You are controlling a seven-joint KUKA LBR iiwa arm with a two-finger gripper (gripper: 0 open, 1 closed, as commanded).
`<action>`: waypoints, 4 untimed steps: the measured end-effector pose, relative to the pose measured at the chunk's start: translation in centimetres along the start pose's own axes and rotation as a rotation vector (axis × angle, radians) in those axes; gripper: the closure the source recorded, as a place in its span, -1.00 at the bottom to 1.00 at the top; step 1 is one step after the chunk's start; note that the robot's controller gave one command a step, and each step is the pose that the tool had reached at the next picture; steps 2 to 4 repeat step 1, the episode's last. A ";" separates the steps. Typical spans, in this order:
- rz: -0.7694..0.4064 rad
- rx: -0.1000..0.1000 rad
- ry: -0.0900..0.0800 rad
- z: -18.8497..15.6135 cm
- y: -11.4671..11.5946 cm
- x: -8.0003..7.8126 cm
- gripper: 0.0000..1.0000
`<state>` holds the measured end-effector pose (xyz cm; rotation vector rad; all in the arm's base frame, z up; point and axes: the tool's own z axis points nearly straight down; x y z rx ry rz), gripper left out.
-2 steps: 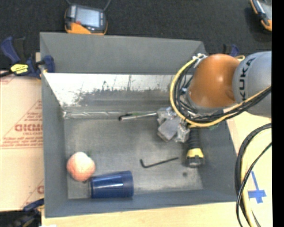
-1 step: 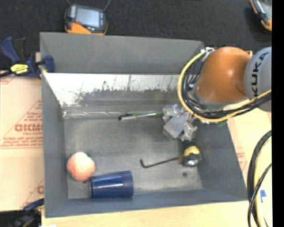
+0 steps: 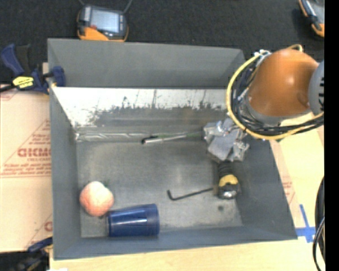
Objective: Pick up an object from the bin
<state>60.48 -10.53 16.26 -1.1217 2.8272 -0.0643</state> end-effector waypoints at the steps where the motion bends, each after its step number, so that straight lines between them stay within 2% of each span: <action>1: -0.300 -0.003 0.004 1.8 1.2 -1.3 1.00; 4: -0.300 -0.003 0.004 1.8 1.2 -1.3 1.00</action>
Offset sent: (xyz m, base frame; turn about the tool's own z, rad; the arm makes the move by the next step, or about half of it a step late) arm 0.0000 0.0648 -0.0881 -0.4128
